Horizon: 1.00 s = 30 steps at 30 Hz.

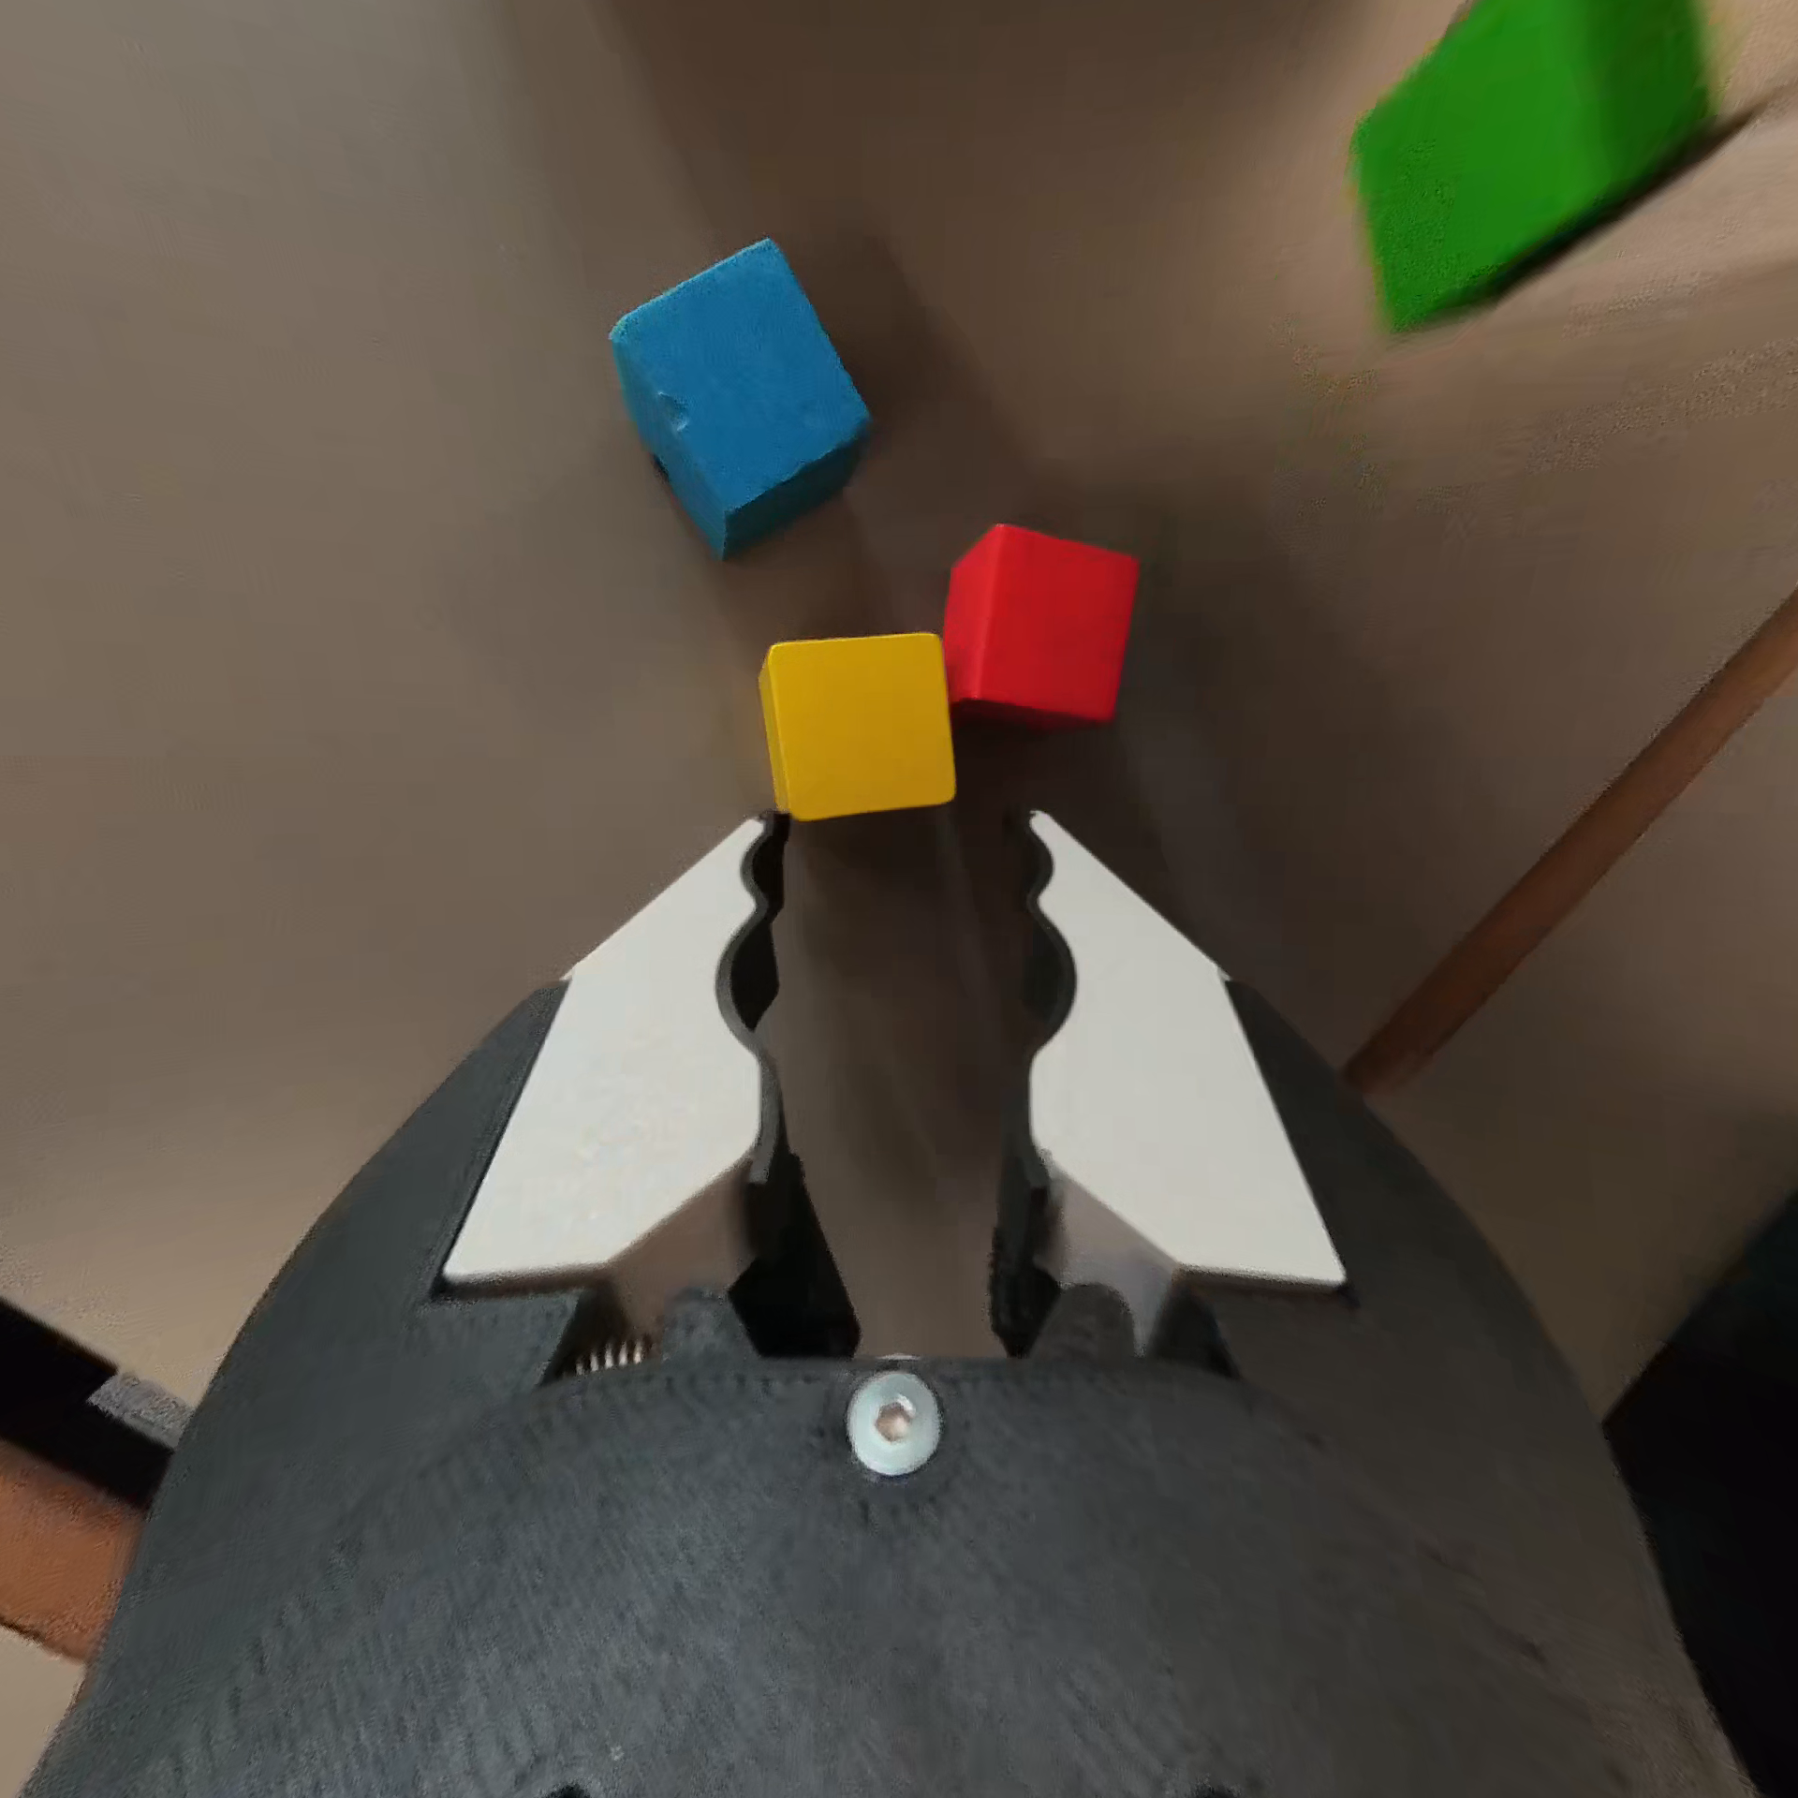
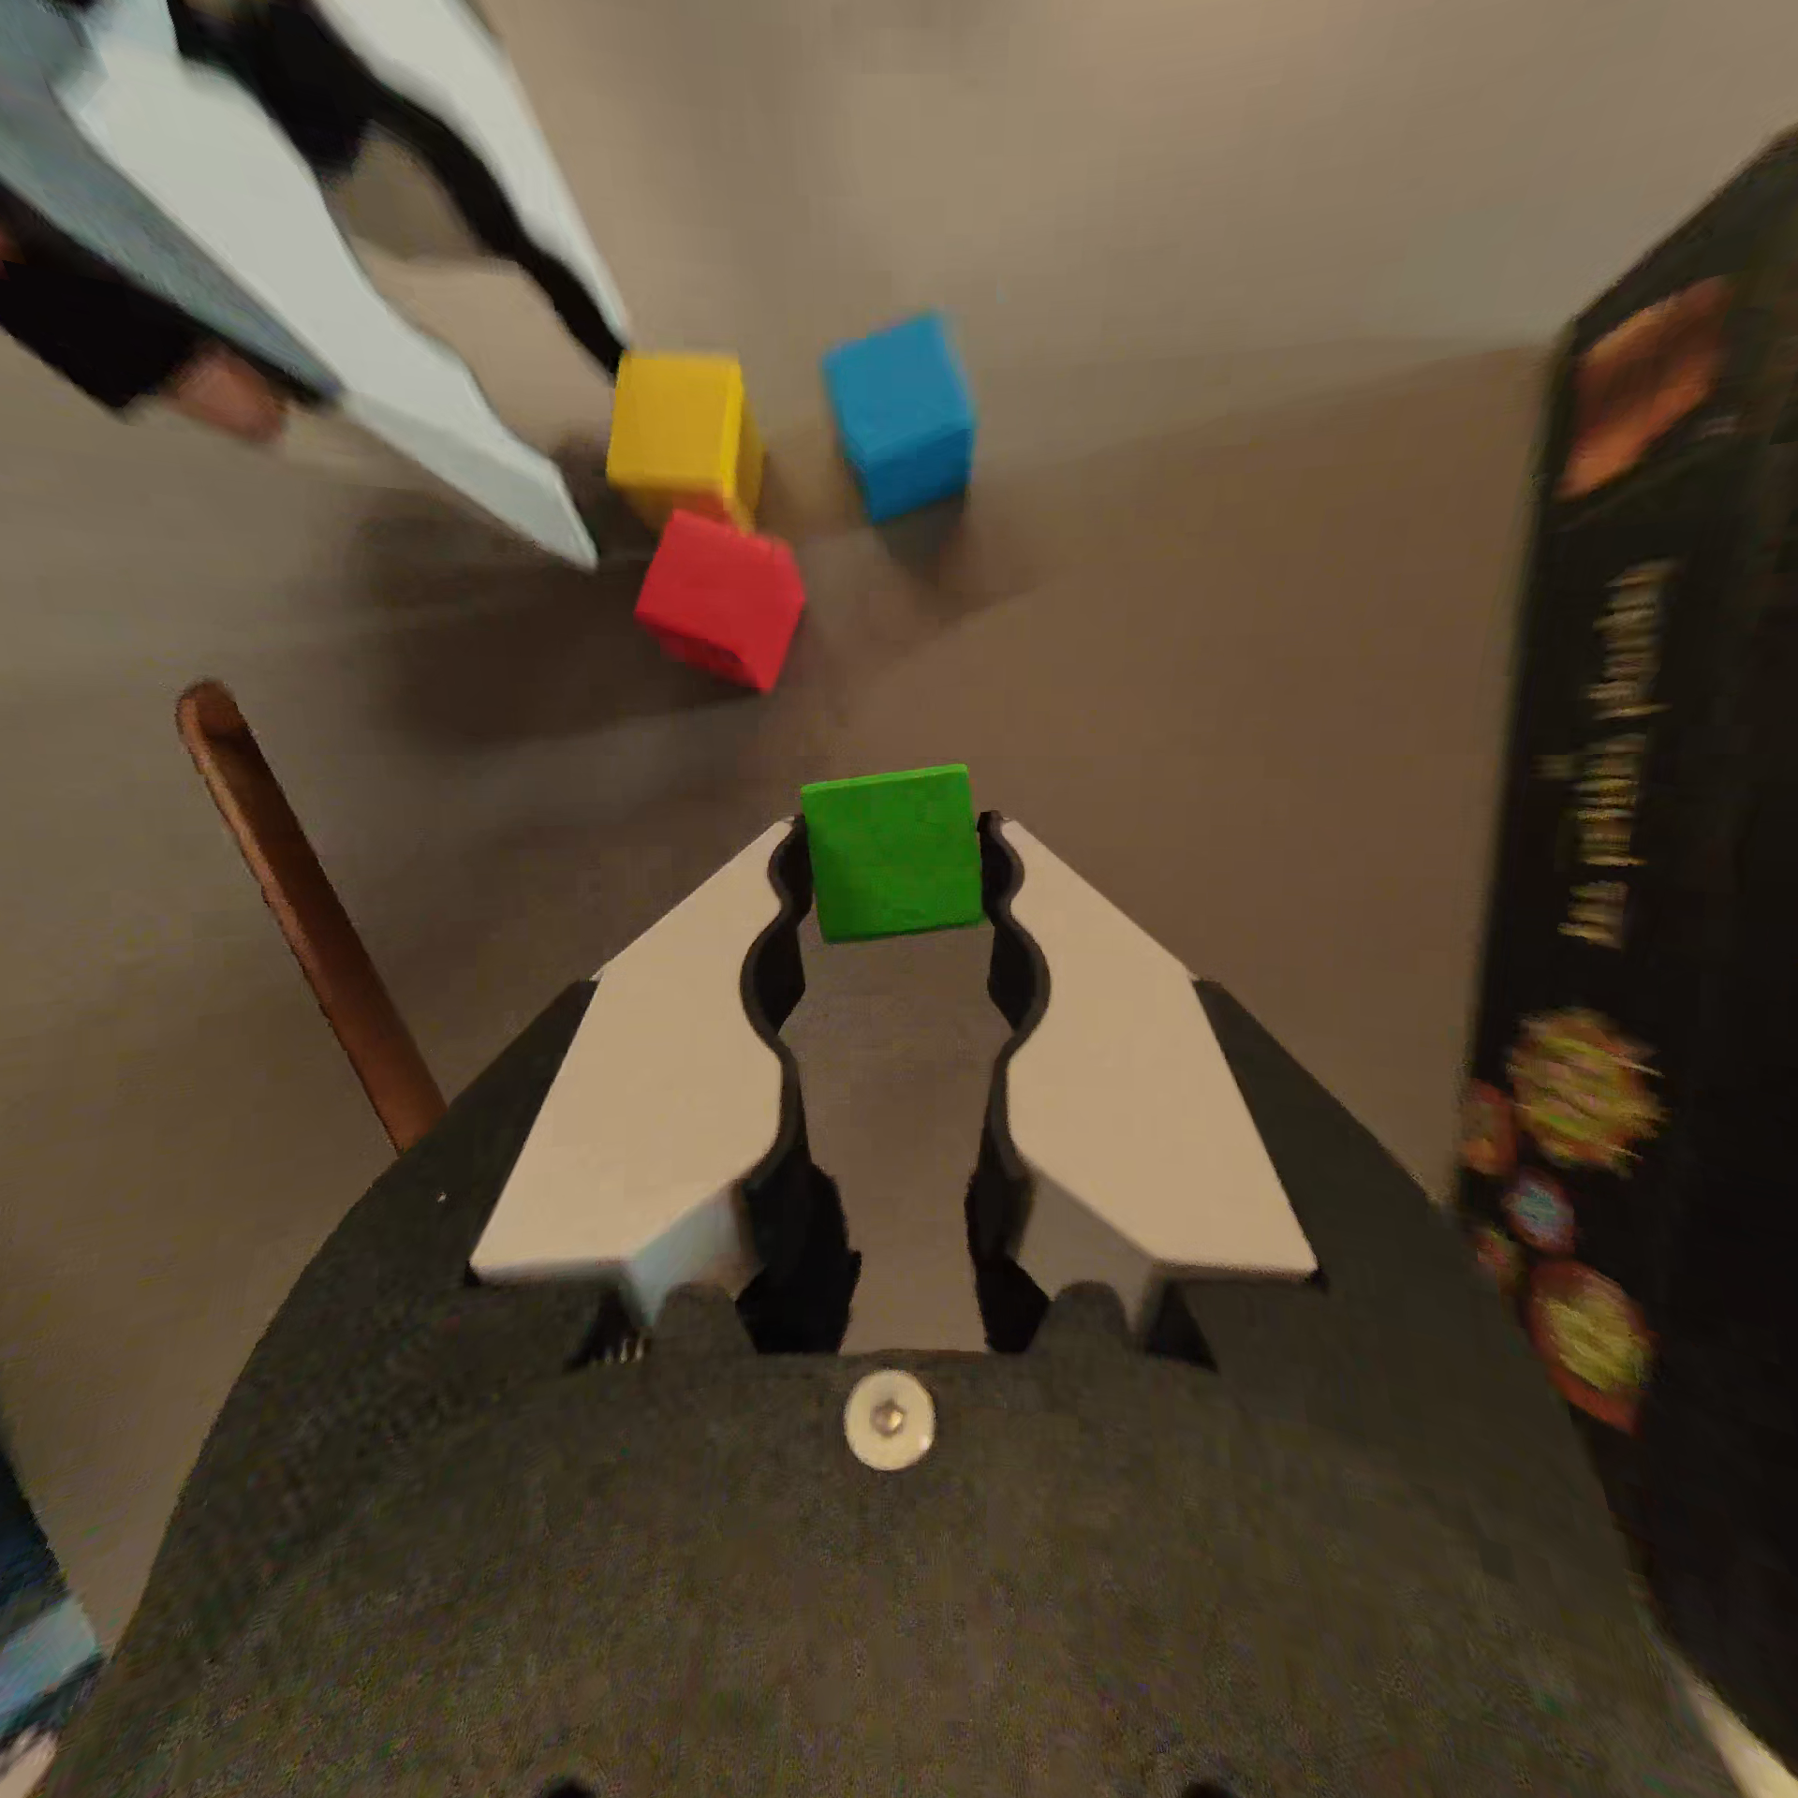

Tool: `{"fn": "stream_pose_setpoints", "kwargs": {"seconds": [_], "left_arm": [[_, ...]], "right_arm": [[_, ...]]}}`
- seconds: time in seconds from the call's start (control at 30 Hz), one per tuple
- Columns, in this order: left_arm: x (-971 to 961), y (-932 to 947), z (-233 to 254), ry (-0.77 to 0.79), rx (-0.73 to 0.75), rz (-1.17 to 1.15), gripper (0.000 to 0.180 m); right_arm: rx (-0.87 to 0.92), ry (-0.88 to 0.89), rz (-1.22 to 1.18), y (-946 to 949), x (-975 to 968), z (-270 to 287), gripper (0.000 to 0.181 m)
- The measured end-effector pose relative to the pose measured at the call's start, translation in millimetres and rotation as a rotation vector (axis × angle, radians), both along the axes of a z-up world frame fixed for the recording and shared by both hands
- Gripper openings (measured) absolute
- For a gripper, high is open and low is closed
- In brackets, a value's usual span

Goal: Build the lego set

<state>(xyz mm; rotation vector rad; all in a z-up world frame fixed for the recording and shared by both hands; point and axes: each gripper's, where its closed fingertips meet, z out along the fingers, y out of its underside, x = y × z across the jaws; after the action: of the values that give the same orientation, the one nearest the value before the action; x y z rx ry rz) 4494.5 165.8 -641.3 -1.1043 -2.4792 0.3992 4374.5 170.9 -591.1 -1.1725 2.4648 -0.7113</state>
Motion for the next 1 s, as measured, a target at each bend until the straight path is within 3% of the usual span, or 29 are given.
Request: {"fn": "stream_pose_setpoints", "kwargs": {"seconds": [0.2, 0.27, 0.43, 0.6, 0.77, 0.87, 1.0], "left_arm": [[-10, 0, -7, 0.019, 0.008, -0.032, 0.002], [-14, 3, -9, 0.022, 0.008, -0.057, 0.0], [-17, -1, -5, 0.038, -0.019, -0.017, 0.038], [-17, -6, -4, 0.015, -0.046, -0.015, 0.055], [-15, -11, -4, -0.02, -0.08, -0.021, 0.062], [-12, -11, -6, -0.026, -0.089, -0.023, 0.061], [-9, -17, -8, -0.041, -0.115, -0.009, 0.057]], "right_arm": [[-0.21, -0.103, -0.281, -68, -77, 143, 0.034], [-0.269, -0.107, -0.362, -91, -115, 178, 0.034], [-0.29, -0.167, -0.547, -134, -193, 206, 0.034], [-0.138, -0.151, -0.582, -139, -214, 160, 0.035], [-0.31, -0.049, -0.617, -129, -220, 184, 0.053], [-0.42, -0.029, -0.508, -116, -183, 207, 0.047], [-0.258, -0.184, -0.23, -80, -68, 171, 0.051]]}}
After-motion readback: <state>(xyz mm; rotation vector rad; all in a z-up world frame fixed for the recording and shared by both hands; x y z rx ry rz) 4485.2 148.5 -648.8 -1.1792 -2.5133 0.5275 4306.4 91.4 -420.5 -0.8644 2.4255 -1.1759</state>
